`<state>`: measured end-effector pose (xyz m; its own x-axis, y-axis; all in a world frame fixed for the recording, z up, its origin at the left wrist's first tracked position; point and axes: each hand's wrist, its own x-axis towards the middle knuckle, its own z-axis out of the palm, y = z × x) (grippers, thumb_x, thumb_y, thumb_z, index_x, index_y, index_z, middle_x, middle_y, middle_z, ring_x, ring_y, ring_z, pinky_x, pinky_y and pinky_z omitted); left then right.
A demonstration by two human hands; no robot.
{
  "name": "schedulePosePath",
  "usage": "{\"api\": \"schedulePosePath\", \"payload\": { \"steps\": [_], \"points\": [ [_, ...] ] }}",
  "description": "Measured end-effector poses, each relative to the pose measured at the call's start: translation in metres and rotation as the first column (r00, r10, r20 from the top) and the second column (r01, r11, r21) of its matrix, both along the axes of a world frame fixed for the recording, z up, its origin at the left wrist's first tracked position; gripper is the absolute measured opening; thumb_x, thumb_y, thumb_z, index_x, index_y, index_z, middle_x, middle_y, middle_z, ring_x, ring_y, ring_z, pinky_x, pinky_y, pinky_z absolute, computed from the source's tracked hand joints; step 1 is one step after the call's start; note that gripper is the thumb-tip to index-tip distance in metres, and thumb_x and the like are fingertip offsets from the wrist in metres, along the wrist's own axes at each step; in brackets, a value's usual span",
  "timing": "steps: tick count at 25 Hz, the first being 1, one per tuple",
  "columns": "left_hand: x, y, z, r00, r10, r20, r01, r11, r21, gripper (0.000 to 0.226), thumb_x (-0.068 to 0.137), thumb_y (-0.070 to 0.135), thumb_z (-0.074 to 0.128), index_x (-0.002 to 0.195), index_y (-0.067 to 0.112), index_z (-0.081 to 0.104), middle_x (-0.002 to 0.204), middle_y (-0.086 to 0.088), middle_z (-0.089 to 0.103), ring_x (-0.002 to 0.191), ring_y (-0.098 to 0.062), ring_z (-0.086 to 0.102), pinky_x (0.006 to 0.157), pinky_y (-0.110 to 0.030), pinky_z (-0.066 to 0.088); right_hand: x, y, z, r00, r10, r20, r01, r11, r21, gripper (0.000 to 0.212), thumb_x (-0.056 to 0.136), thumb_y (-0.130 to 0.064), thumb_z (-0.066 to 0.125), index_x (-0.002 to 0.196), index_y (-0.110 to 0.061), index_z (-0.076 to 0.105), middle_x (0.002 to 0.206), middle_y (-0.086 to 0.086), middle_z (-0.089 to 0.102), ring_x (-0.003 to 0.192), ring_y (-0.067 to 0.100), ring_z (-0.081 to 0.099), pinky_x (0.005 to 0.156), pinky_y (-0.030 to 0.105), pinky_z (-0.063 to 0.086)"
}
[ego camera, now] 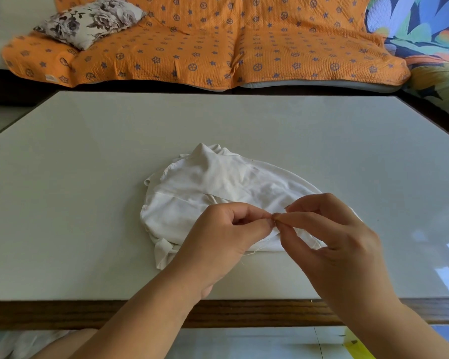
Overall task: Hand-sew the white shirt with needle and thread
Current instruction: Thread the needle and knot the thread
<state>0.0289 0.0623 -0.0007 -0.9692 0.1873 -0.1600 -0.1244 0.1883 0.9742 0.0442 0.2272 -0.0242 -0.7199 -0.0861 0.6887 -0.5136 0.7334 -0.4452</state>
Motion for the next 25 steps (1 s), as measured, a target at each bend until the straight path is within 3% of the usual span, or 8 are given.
{"api": "schedulePosePath", "payload": {
  "steps": [9, 10, 13, 15, 21, 25],
  "points": [
    [-0.001, 0.000, 0.001, 0.997, 0.022, 0.070, -0.028, 0.995, 0.095, 0.014, 0.086, 0.024, 0.069, 0.092, 0.014, 0.077, 0.050, 0.021, 0.057, 0.041, 0.008, 0.050, 0.046, -0.003, 0.034, 0.001, 0.001, 0.003, 0.998, 0.016, 0.062, -0.016, 1.000, -0.007, 0.010, 0.087, -0.028, 0.067, 0.089, -0.025, 0.077, 0.093, -0.009, 0.065, 0.076, 0.004, 0.059, 0.062, 0.004, 0.039],
    [-0.001, 0.000, 0.001, 0.996, 0.024, 0.087, -0.033, 0.994, 0.107, 0.013, 0.087, 0.023, 0.068, 0.091, 0.014, 0.077, 0.047, 0.022, 0.054, 0.042, 0.009, 0.050, 0.045, -0.004, 0.034, 0.001, 0.002, 0.005, 0.992, 0.036, 0.125, -0.030, 0.998, -0.056, 0.007, 0.087, -0.028, 0.071, 0.091, -0.028, 0.076, 0.094, -0.013, 0.066, 0.077, 0.003, 0.060, 0.063, 0.006, 0.042],
    [-0.002, -0.001, 0.001, 0.989, 0.027, 0.146, -0.048, 0.989, 0.141, 0.010, 0.086, 0.022, 0.068, 0.089, 0.016, 0.076, 0.041, 0.023, 0.049, 0.043, 0.008, 0.049, 0.044, -0.006, 0.033, 0.000, 0.007, 0.011, 0.896, 0.209, 0.392, -0.066, 0.935, -0.347, 0.027, 0.080, -0.017, 0.074, 0.102, -0.032, 0.072, 0.095, -0.017, 0.070, 0.082, 0.007, 0.066, 0.071, 0.017, 0.052],
    [-0.003, -0.001, 0.001, 0.985, 0.022, 0.169, -0.048, 0.986, 0.156, 0.009, 0.086, 0.022, 0.069, 0.088, 0.016, 0.076, 0.040, 0.022, 0.049, 0.043, 0.007, 0.049, 0.043, -0.007, 0.033, 0.001, 0.010, 0.014, 0.853, 0.280, 0.439, -0.084, 0.906, -0.414, 0.031, 0.079, -0.015, 0.073, 0.104, -0.033, 0.071, 0.097, -0.016, 0.071, 0.084, 0.012, 0.067, 0.075, 0.023, 0.053],
    [-0.005, -0.005, -0.001, 0.982, -0.022, 0.186, -0.004, 0.990, 0.142, 0.014, 0.086, 0.022, 0.069, 0.088, 0.011, 0.077, 0.041, 0.017, 0.039, 0.042, -0.003, 0.031, 0.043, -0.011, 0.028, 0.002, 0.005, 0.016, 0.896, 0.269, 0.354, -0.190, 0.951, -0.244, 0.022, 0.080, -0.024, 0.068, 0.097, -0.036, 0.075, 0.089, -0.017, 0.068, 0.078, 0.009, 0.065, 0.067, 0.013, 0.048],
    [-0.007, -0.009, -0.002, 0.976, -0.079, 0.201, 0.051, 0.989, 0.141, 0.016, 0.088, 0.017, 0.068, 0.097, 0.007, 0.076, 0.041, 0.016, 0.044, 0.047, -0.006, 0.026, 0.044, -0.014, 0.023, 0.001, 0.008, 0.017, 0.908, 0.252, 0.333, -0.194, 0.961, -0.199, 0.014, 0.082, -0.021, 0.072, 0.089, -0.033, 0.076, 0.082, -0.017, 0.069, 0.076, 0.004, 0.066, 0.067, 0.006, 0.045]
  ]
}}
